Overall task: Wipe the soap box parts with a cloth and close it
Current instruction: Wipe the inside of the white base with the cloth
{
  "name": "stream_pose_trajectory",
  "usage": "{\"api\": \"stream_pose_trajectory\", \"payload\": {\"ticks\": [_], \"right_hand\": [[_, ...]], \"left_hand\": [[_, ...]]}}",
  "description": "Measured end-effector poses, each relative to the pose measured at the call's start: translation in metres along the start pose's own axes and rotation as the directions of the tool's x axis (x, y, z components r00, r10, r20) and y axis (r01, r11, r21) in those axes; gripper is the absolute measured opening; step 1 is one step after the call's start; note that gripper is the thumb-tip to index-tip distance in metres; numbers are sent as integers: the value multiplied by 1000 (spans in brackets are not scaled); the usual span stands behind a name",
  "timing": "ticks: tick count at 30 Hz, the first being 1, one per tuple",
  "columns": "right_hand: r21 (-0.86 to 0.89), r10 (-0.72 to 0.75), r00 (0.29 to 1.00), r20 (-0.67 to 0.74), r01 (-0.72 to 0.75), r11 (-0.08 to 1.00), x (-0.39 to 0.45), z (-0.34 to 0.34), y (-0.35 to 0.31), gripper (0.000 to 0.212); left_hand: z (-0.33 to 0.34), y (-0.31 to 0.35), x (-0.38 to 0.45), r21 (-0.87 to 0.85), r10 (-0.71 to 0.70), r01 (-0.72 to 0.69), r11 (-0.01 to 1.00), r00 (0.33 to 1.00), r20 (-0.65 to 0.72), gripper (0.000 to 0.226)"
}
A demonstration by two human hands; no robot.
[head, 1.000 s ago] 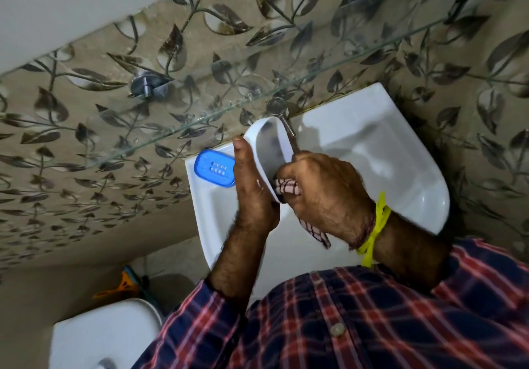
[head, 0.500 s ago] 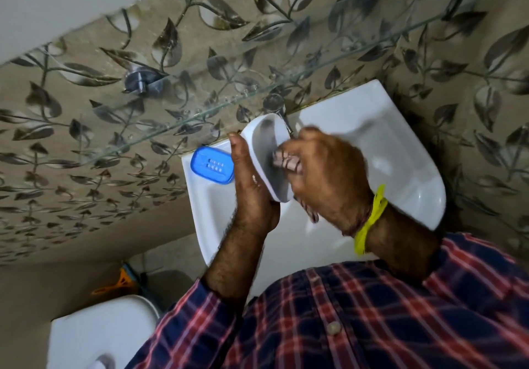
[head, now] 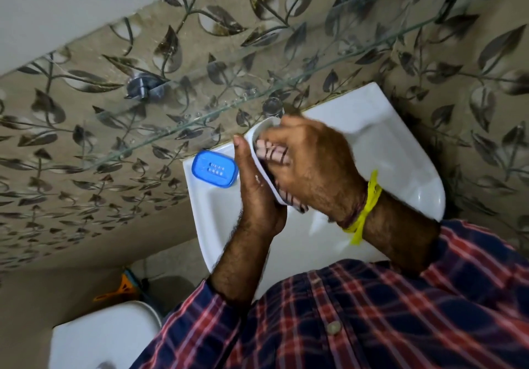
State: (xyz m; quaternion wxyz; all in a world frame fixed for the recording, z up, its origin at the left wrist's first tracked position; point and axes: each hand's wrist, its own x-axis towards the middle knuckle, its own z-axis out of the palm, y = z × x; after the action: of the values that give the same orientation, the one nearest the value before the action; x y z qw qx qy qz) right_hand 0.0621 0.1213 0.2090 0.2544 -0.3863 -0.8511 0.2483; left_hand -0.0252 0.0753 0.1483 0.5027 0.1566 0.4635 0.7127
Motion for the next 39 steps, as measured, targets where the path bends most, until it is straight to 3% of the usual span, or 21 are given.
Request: {"api": "stream_pose_trajectory", "payload": {"ticks": [3,6,9,11,13,17,21,25,27,29,31,34,36,39], "right_hand": [[-139,24,982,189,3,990,-12,3,0,15],[-190,118,989,84,-101,977,-8,4,3,17],[-23,14,997,-72,-16,1000,-1,3,-5,24],[45,-20,1000,23,19,999,-2,2,-5,19],[-6,29,989,146,-28,1000,-6,5,-2,14],[-33,55,996,-72,-58,998,0,5,-1,19],[-122,19,988,155,0,993,-6,9,1,18],[-148,65,991,113,-48,988,-8,15,3,14],[-85,68,983,173,-54,995,-3,16,9,14],[118,134,962,240,-166,979,-1,14,22,13],[370,198,953,229,-273,888,-1,7,35,14],[658,167,960,226,-277,701,-2,-7,50,16],[738,118,950,289,-300,604,-5,-13,50,20],[689,52,931,363,-305,657,-8,-7,40,24]], "left_hand": [[-4,6,1,1,-12,12,1000,1000,-11,70],[-5,4,-1,24,-43,42,999,999,26,72],[-3,0,-3,8,-39,38,999,999,36,68],[-4,1,-3,-6,-34,34,999,999,22,68],[-8,2,-2,-11,-30,30,999,1000,-6,69],[-5,0,-2,-27,-34,34,999,999,17,68],[-13,4,-1,-3,-21,21,1000,999,-45,67],[-14,7,-2,66,2,2,998,998,-68,63],[-14,11,-2,72,-19,27,997,993,-117,64],[-14,17,2,113,-16,34,993,987,-159,73],[-13,23,4,167,19,10,986,985,-171,82],[-20,25,8,214,101,-73,974,988,-120,60],[-24,20,7,234,106,-82,969,990,-90,61],[-25,13,3,268,133,-103,958,986,-97,66]]}}
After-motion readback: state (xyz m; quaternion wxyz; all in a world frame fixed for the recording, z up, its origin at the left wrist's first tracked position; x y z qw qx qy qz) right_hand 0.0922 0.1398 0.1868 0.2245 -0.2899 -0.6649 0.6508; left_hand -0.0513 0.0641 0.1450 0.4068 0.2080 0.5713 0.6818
